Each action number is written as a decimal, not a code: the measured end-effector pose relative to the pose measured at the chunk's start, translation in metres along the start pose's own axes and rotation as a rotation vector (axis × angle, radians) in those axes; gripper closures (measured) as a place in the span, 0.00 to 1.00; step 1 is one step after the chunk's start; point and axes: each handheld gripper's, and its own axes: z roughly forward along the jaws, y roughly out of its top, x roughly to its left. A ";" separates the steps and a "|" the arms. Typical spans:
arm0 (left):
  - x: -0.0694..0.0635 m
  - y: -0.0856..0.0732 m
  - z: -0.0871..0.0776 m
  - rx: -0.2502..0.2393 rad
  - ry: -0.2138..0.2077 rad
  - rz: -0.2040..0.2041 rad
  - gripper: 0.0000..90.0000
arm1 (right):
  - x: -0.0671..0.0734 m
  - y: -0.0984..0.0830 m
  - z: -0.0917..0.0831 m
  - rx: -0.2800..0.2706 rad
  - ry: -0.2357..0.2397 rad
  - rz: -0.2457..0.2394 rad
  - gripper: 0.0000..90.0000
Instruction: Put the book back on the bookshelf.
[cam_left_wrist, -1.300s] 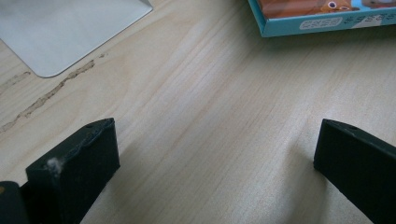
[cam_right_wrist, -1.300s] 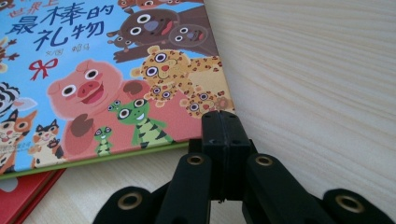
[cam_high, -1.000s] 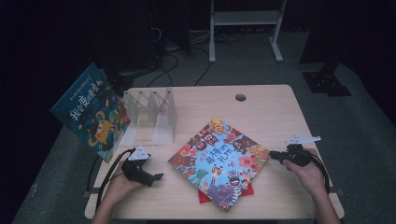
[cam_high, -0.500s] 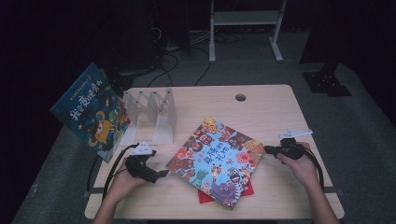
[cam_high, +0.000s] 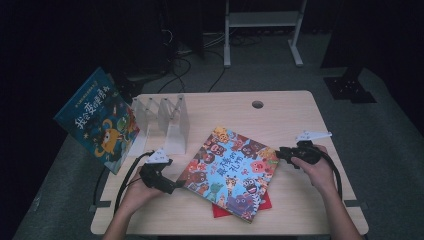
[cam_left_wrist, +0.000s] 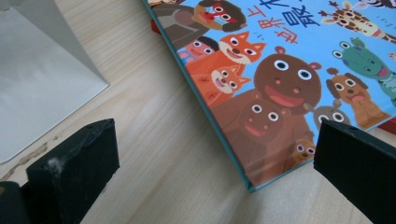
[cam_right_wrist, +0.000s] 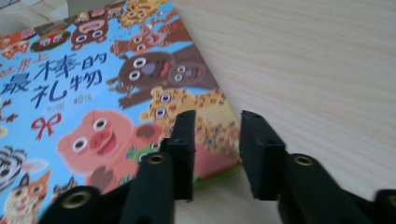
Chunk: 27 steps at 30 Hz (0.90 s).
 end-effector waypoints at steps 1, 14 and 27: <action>0.000 0.001 0.000 0.004 -0.001 0.004 0.00 | -0.001 0.003 0.002 -0.004 0.005 -0.011 0.66; 0.002 0.014 0.010 0.028 -0.018 -0.023 0.00 | -0.004 0.014 0.042 0.027 0.089 -0.046 0.50; 0.003 0.027 0.023 0.056 -0.039 -0.017 0.00 | -0.004 0.012 0.049 0.008 0.156 -0.070 0.40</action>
